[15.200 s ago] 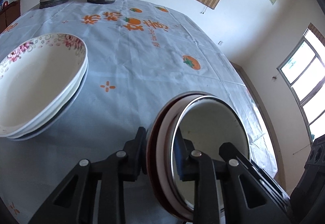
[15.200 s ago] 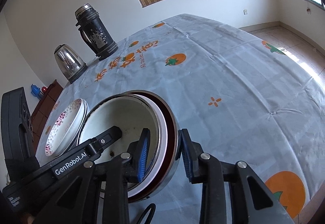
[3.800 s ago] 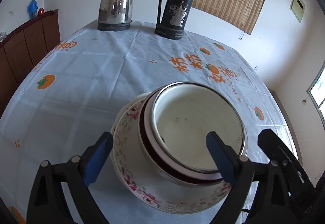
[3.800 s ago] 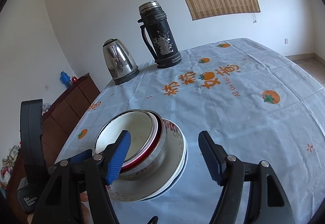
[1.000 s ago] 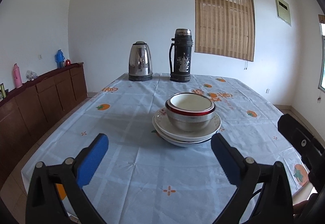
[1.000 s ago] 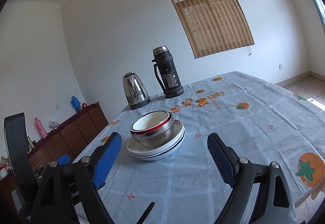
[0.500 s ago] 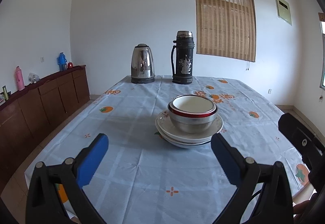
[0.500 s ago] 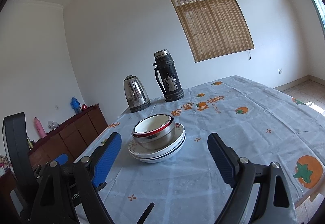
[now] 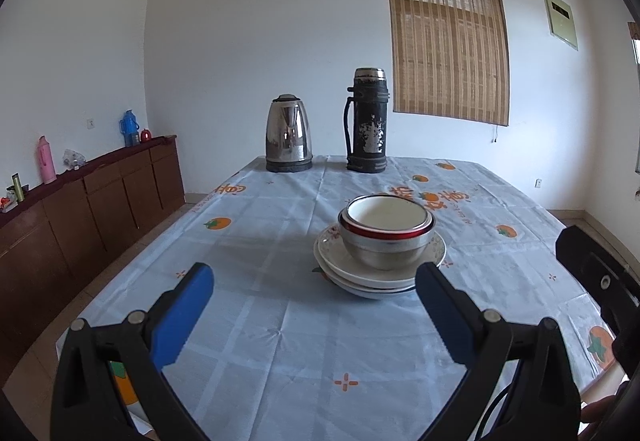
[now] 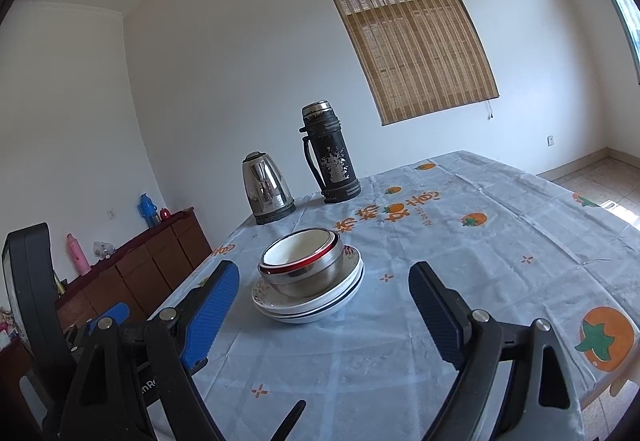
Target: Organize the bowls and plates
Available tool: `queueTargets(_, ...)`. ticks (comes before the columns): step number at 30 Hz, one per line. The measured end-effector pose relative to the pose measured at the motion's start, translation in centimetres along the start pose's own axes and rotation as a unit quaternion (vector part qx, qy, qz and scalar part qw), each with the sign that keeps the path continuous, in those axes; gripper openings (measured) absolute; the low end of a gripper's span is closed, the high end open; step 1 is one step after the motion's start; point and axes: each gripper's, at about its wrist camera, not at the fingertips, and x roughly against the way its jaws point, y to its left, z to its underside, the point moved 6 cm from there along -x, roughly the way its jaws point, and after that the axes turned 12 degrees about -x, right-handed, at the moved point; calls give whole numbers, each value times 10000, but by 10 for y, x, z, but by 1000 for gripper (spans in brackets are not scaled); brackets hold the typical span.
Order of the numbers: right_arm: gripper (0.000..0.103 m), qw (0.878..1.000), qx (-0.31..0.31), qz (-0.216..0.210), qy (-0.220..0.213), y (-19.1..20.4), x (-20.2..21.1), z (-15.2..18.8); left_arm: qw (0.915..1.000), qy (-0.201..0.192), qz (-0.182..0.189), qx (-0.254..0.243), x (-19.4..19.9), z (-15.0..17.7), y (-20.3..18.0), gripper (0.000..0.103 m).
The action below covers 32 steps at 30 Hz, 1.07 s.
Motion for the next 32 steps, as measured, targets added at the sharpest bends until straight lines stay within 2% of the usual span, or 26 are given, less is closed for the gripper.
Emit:
queueTargets(10, 88, 10000, -29, 52, -8, -2, 0, 0, 10000, 47, -37, 14, -3, 0, 2, 103)
queueTargets(24, 88, 9998, -137, 104, -75, -8, 0, -2, 9999, -136, 45, 41, 0, -4, 2, 103)
queueTargets(29, 89, 9998, -112, 116, -76, -6, 1, -1, 9990, -273, -292, -183, 3, -6, -3, 103)
queueTargets(32, 89, 9998, -120, 132, -59, -7, 0, -1, 9998, -188, -83, -46, -1, -6, -2, 103)
